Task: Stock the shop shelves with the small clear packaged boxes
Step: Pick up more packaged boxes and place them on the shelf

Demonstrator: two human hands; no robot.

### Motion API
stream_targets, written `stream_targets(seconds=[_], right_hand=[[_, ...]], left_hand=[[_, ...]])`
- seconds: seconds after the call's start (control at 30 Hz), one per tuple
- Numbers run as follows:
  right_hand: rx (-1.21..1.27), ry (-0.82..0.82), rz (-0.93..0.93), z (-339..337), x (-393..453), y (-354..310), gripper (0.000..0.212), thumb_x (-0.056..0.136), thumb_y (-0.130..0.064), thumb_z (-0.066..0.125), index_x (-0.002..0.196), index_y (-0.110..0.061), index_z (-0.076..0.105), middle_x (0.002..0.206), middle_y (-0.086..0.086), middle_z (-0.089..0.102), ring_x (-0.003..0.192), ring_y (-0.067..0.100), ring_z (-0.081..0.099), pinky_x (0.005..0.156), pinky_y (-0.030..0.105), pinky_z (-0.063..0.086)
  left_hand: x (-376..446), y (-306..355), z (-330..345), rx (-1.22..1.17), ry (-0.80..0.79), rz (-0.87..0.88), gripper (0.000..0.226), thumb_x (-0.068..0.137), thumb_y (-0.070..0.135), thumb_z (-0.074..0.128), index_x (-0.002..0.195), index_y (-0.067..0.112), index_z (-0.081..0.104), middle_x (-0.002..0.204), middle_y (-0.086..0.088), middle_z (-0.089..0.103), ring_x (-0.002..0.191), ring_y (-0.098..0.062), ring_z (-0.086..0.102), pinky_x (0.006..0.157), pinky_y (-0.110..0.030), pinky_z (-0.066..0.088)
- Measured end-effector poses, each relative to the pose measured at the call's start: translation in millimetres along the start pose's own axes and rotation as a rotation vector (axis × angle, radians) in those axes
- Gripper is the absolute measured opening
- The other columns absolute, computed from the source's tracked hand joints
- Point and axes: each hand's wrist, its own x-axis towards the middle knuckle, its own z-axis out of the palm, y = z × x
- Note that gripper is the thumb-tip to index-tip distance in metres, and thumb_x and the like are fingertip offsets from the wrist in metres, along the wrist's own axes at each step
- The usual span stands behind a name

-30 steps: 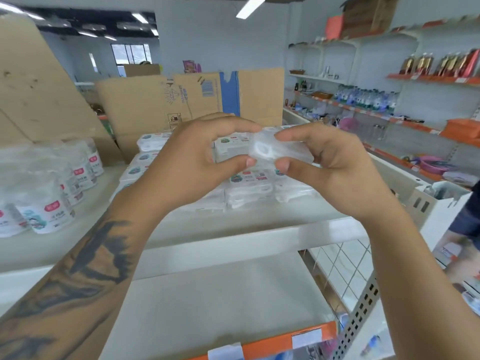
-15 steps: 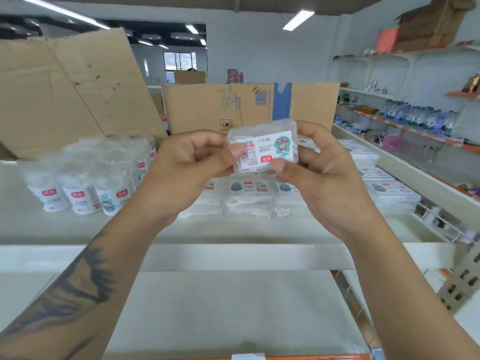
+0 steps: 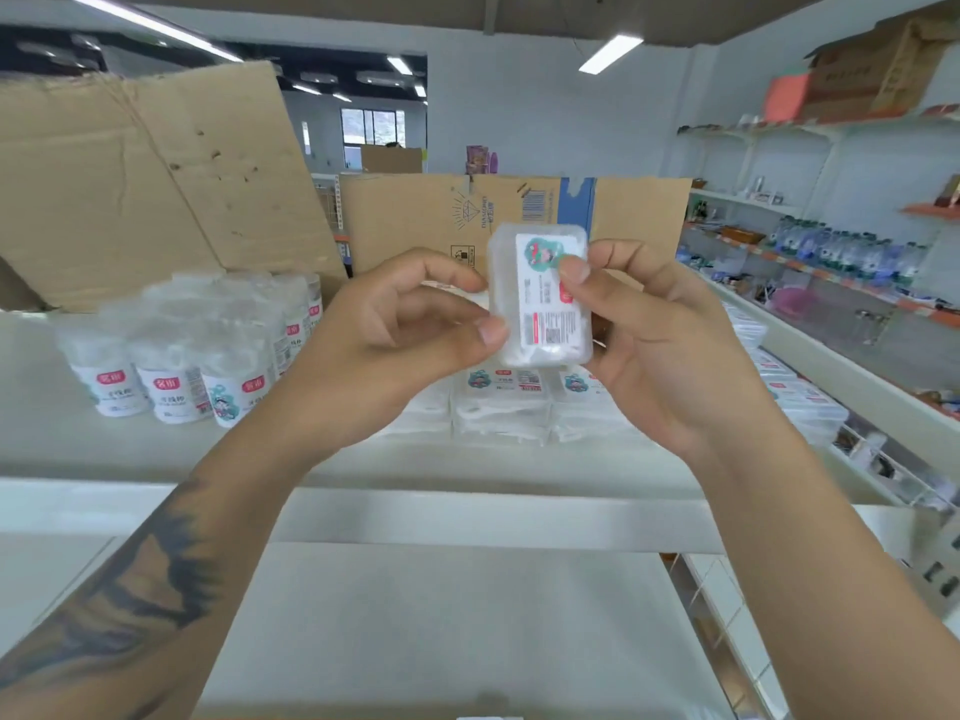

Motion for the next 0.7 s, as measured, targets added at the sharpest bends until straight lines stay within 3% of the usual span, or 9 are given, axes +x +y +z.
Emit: stream_targets(seconds=[0.13,0.2,0.3,0.4,0.53,0.63,0.7], right_hand=[[-0.151,-0.145,0.050,-12.4,3.4,-6.4,0.029,0.077,-0.018,0.076,0.100,-0.006,0.064,0.091,0.015,0.071,0.077,0.026,0.063,0.066,0.034,0.048],[-0.224,-0.199,0.075,-15.5,3.0,-8.4,0.025,0.077,-0.017,0.077,0.097,-0.006,0.067,0.089,0.014,0.073,0.073,0.023,0.064,0.064,0.031,0.049],[-0.268,-0.231,0.076,-19.9,2.6,-5.8,0.018,0.077,-0.018,0.082,0.090,-0.009,0.072,0.087,0.015,0.072,0.079,0.027,0.063,0.073,0.041,0.045],[-0.304,-0.206,0.039,-24.4,-0.6,-0.3,0.015,0.077,-0.016,0.083,0.086,-0.010,0.074,0.089,0.018,0.074,0.086,0.033,0.063,0.081,0.049,0.040],[-0.449,-0.126,-0.053,-23.8,-10.8,2.8,0.012,0.083,-0.012,0.081,0.092,-0.008,0.072,0.093,0.013,0.077,0.083,0.029,0.070,0.081,0.040,0.054],[-0.720,0.017,-0.205,-25.6,-28.8,15.8,0.012,0.089,-0.027,0.078,0.097,-0.020,0.071,0.102,-0.006,0.075,0.097,0.013,0.071,0.087,0.030,0.054],[-0.997,0.109,-0.386,-32.1,-46.7,28.6,0.022,0.092,-0.042,0.072,0.108,-0.027,0.068,0.119,-0.015,0.066,0.114,0.005,0.062,0.097,0.026,0.048]], left_hand=[[-1.1,2.2,-10.7,0.201,-0.040,0.153,0.072,0.071,0.030,0.091,0.135,0.032,0.059,0.129,0.009,0.068,0.120,-0.015,0.065,0.101,-0.037,0.053],[-1.7,6.0,-10.0,0.324,-0.099,0.203,0.077,0.072,0.032,0.091,0.140,0.037,0.057,0.139,0.018,0.062,0.131,-0.011,0.057,0.108,-0.037,0.047],[-2.2,10.8,-6.7,0.508,-0.160,0.268,0.069,0.075,0.039,0.088,0.139,0.035,0.061,0.134,0.022,0.063,0.129,-0.001,0.056,0.107,-0.019,0.042],[-3.7,11.6,-4.3,0.702,-0.166,0.309,0.063,0.078,0.050,0.083,0.136,0.036,0.062,0.130,0.027,0.063,0.123,0.008,0.054,0.102,-0.010,0.039],[-3.2,4.9,-0.4,0.749,-0.166,0.286,0.063,0.075,0.055,0.077,0.133,0.039,0.061,0.125,0.034,0.060,0.118,0.020,0.048,0.095,-0.001,0.033],[5.6,-7.0,-3.5,0.755,-0.118,0.319,0.061,0.080,0.054,0.079,0.135,0.036,0.063,0.128,0.028,0.062,0.122,0.014,0.051,0.103,-0.007,0.036],[14.7,-19.3,-11.4,0.695,-0.063,0.271,0.061,0.080,0.057,0.081,0.134,0.035,0.064,0.129,0.024,0.064,0.123,0.006,0.056,0.106,-0.022,0.044]])
